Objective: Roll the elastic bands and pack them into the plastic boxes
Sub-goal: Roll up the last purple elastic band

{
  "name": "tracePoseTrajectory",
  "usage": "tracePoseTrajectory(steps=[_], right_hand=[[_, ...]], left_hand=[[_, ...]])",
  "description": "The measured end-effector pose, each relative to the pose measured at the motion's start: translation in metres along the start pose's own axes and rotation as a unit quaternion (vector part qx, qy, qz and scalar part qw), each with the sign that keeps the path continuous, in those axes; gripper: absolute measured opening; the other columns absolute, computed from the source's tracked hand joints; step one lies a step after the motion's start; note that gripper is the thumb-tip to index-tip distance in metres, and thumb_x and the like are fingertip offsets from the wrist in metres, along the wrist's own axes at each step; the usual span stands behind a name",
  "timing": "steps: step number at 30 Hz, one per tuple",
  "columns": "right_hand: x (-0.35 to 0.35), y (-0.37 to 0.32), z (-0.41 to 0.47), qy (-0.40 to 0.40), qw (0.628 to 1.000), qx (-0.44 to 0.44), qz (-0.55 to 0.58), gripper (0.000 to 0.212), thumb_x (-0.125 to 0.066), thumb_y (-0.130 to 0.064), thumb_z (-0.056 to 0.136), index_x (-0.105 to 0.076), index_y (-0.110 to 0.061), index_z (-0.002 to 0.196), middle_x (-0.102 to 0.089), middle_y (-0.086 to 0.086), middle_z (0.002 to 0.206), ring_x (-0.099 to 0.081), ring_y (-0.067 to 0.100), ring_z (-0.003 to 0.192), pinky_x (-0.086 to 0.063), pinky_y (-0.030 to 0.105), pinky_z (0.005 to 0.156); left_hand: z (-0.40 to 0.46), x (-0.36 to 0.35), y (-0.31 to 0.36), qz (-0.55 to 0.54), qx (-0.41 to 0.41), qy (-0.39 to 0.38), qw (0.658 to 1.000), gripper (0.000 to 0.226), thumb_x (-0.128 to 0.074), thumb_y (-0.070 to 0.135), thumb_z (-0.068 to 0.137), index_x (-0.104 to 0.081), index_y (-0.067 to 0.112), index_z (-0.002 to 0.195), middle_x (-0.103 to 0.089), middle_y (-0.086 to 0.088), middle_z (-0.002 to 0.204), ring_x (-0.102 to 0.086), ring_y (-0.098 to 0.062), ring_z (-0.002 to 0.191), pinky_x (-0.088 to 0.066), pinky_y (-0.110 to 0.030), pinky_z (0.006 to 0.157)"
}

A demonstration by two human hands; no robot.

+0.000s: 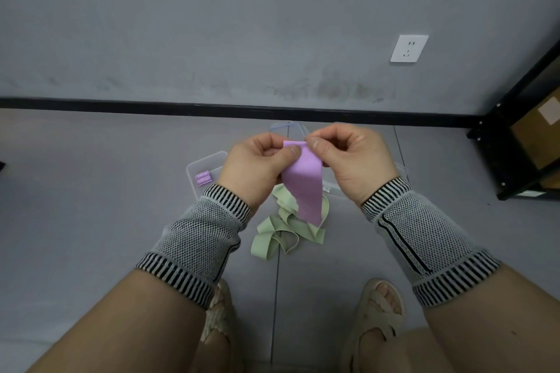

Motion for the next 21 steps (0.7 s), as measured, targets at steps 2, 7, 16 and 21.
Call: tracePoseTrajectory(steps=[2,7,16,21], right_hand=[[0.001,-0.007,-0.004,-0.018,1.0,0.009,0.001,0.017,-0.067,-0.003,0.084,-0.067,-0.018,0.075,-0.064,-0.005,0.069,-0.057,-0.001,0.062,-0.051,0.015,0.066],[0.003,-0.018,-0.014,-0.037,0.998,0.038,-0.046,0.02,-0.068,-0.004,0.082,-0.065,-0.022,0.072,-0.06,-0.006,0.065,-0.052,-0.002,0.058,-0.045,0.016,0.061],[0.001,0.008,-0.02,-0.022,0.993,0.032,-0.114,0.016,-0.065,-0.01,0.085,-0.067,-0.024,0.078,-0.063,-0.009,0.069,-0.056,0.003,0.065,-0.049,0.022,0.069],[-0.003,0.018,-0.009,-0.001,0.997,0.009,-0.077,0.02,-0.064,-0.008,0.086,-0.068,-0.026,0.077,-0.067,-0.005,0.074,-0.062,0.01,0.071,-0.054,0.027,0.073]], left_hand=[[-0.005,0.0,0.007,0.003,-0.004,0.01,1.0,0.009,-0.065,0.007,0.084,-0.066,0.013,0.078,-0.066,-0.006,0.07,-0.06,-0.016,0.066,-0.052,-0.033,0.069],[-0.02,-0.004,0.015,-0.005,0.009,0.018,1.0,0.01,-0.065,0.009,0.084,-0.068,0.015,0.076,-0.065,-0.002,0.066,-0.058,-0.014,0.062,-0.047,-0.023,0.058],[-0.021,-0.004,-0.008,-0.06,0.1,-0.036,0.993,0.035,-0.057,0.01,0.09,-0.06,0.017,0.056,-0.06,0.001,0.058,-0.053,-0.009,0.05,-0.043,-0.021,0.049],[-0.004,-0.003,-0.01,-0.066,0.105,-0.05,0.991,0.019,-0.055,0.008,0.09,-0.061,0.013,0.073,-0.063,0.002,0.062,-0.057,-0.008,0.053,-0.047,-0.02,0.05]])
Point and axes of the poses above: each hand's wrist, its own z-axis towards the middle knuckle, its own x-axis out of the back of the hand, y = z × x, the point moved 1 cm from there along z, towards the middle knuckle
